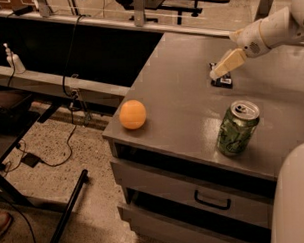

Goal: Move rxbar blueberry near orange

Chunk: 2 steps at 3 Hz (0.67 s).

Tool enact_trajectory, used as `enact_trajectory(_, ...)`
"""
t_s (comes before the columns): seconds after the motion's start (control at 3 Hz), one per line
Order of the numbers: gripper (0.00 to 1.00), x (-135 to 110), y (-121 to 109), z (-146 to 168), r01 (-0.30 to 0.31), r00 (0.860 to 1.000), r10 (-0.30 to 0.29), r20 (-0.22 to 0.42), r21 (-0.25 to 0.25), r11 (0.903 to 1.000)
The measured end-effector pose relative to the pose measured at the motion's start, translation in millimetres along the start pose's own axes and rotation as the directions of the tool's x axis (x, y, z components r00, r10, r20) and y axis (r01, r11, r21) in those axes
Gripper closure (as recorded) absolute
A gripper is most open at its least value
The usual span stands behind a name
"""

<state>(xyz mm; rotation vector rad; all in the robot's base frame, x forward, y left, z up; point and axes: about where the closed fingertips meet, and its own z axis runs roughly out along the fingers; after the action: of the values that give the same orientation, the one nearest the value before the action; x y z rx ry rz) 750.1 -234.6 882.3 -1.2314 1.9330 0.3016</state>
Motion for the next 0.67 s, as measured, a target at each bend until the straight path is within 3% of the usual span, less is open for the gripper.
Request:
enact_trajectory(0.33, 0.0, -25.9, 5.4, -21.8, 0.036, 0.997, -0.035, 0.065, -0.009, 0.9993)
enact_trajectory(0.67, 0.0, -20.9, 3.9, -17.4, 0.022, 0.998, -0.021, 0.061, -0.012, 0.9997)
